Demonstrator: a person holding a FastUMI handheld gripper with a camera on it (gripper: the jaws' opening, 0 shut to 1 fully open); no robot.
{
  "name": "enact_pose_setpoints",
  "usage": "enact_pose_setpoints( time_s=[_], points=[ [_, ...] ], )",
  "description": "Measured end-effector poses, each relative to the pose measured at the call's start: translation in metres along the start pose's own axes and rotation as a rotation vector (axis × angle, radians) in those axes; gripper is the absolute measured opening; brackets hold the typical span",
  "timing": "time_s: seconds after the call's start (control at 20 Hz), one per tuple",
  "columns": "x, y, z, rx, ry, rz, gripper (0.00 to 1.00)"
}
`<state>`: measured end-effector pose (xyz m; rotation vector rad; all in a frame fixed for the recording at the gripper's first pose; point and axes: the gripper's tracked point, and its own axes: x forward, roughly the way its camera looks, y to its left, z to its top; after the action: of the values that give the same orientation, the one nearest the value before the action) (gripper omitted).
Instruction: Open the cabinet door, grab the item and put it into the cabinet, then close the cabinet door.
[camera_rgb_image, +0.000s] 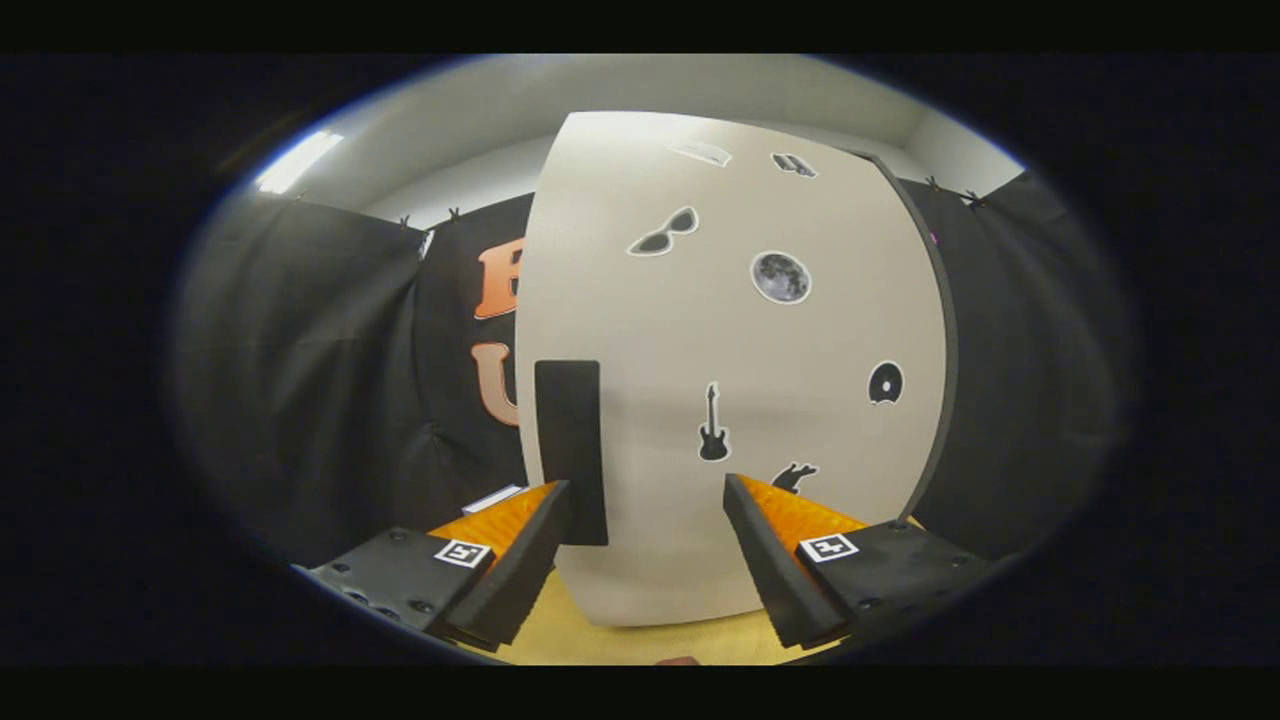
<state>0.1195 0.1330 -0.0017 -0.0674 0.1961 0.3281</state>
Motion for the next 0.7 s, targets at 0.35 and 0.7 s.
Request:
enact_pose_setpoints(
  time_s=[0.35, 0.7],
  points=[
    [0.012, 0.008, 0.0, 0.037, 0.003, -0.018, 0.95],
    [0.02, 0.009, 0.0, 0.049, 0.004, -0.031, 0.94]
  ],
)
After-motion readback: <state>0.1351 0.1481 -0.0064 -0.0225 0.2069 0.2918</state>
